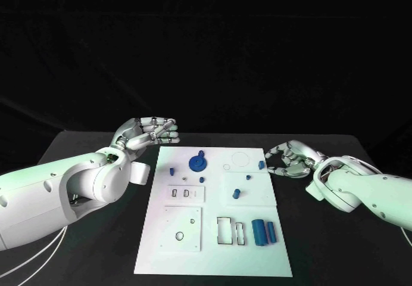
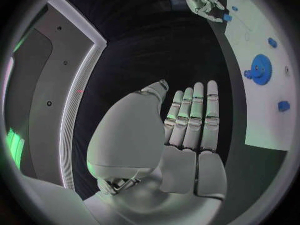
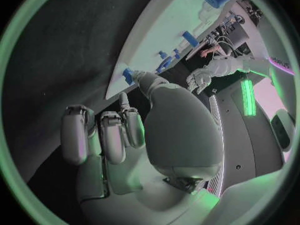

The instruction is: Assemble the parts on the task board

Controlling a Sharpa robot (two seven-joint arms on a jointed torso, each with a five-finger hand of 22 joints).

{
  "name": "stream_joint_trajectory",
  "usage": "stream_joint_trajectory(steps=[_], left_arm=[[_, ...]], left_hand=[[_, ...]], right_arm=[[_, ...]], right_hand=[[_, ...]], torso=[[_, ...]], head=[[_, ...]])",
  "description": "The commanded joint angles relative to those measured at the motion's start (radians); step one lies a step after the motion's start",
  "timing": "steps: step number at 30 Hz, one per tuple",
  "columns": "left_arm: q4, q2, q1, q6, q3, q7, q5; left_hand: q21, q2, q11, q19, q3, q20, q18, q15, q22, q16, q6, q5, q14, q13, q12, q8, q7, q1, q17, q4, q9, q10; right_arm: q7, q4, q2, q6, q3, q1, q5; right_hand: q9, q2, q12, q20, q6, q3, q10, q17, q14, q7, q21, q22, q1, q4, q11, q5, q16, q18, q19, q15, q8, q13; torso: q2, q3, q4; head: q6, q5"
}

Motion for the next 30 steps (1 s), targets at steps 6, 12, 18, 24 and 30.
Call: stream_joint_trajectory(steps=[6, 12, 18, 24, 30], left_arm=[[0.004, 0.001, 0.000, 0.019, 0.000, 0.013, 0.004], [0.004, 0.000, 0.000, 0.018, 0.000, 0.012, 0.004], [0.005, -0.001, 0.000, 0.017, 0.000, 0.011, 0.004], [0.005, -0.002, 0.000, 0.017, 0.000, 0.010, 0.004], [0.004, -0.002, 0.000, 0.016, 0.000, 0.009, 0.004]], left_hand=[[-0.007, -0.009, 0.005, 0.002, 0.008, 0.004, 0.013, 0.004, -0.002, -0.005, -0.008, -0.006, -0.005, 0.000, -0.008, -0.006, 0.007, 0.003, 0.002, -0.004, 0.002, 0.004], [-0.007, -0.009, 0.005, 0.002, 0.008, 0.004, 0.013, 0.004, -0.002, -0.005, -0.008, -0.006, -0.005, 0.000, -0.008, -0.006, 0.007, 0.003, 0.002, -0.004, 0.002, 0.004], [-0.007, -0.009, 0.005, 0.002, 0.008, 0.004, 0.013, 0.004, -0.002, -0.005, -0.008, -0.006, -0.005, 0.000, -0.008, -0.006, 0.007, 0.003, 0.002, -0.004, 0.002, 0.004], [-0.007, -0.009, 0.005, 0.002, 0.008, 0.004, 0.013, 0.004, -0.002, -0.005, -0.008, -0.006, -0.005, 0.000, -0.008, -0.006, 0.007, 0.003, 0.002, -0.004, 0.002, 0.004], [-0.007, -0.009, 0.005, 0.002, 0.008, 0.004, 0.013, 0.004, -0.002, -0.005, -0.008, -0.006, -0.005, 0.000, -0.008, -0.006, 0.007, 0.003, 0.002, -0.004, 0.002, 0.004]], right_arm=[[-0.031, -0.019, 0.023, 0.007, 0.000, -0.002, -0.009], [-0.032, -0.020, 0.033, 0.007, 0.000, -0.003, -0.011], [-0.031, -0.021, 0.039, 0.008, 0.001, -0.003, -0.017], [-0.028, -0.022, 0.043, 0.008, 0.001, -0.003, -0.019], [-0.027, -0.023, 0.047, 0.013, 0.001, -0.003, -0.020]], right_hand=[[0.003, 0.014, 0.006, 0.000, 0.005, 0.007, 0.000, 0.197, 0.089, 0.002, -0.001, 0.096, 0.004, -0.005, 0.000, -0.004, -0.002, 0.006, -0.002, 0.005, 0.001, 0.116], [0.006, 0.018, 0.010, 0.000, 0.014, 0.011, 0.003, 0.200, 0.090, 0.001, 0.003, 0.100, 0.002, -0.006, -0.001, -0.006, -0.001, 0.005, 0.001, 0.005, 0.004, 0.120], [0.008, 0.023, 0.016, 0.000, 0.024, 0.016, 0.008, 0.204, 0.091, -0.001, 0.009, 0.107, 0.000, -0.008, -0.003, -0.009, 0.000, 0.003, 0.007, 0.004, 0.008, 0.125], [0.013, 0.033, 0.023, -0.003, 0.047, 0.029, 0.013, 0.206, 0.092, -0.005, 0.012, 0.110, -0.003, -0.013, -0.006, -0.018, 0.001, 0.003, 0.010, 0.001, 0.016, 0.131], [0.017, 0.041, 0.031, -0.007, 0.074, 0.042, 0.020, 0.211, 0.093, -0.012, 0.017, 0.117, -0.006, -0.019, -0.012, -0.022, 0.003, 0.001, 0.015, -0.005, 0.025, 0.137]], torso=[[0.004, 0.0027, 0.0017], [0.002, 0.0024, 0.0012], [0.003, 0.0026, -0.0005], [0.002, 0.0031, 0.0005], [0.002, 0.0035, 0.0007]], head=[[-0.002, 0.004], [-0.006, 0.006], [-0.006, 0.011], [-0.006, 0.009], [-0.005, 0.011]])
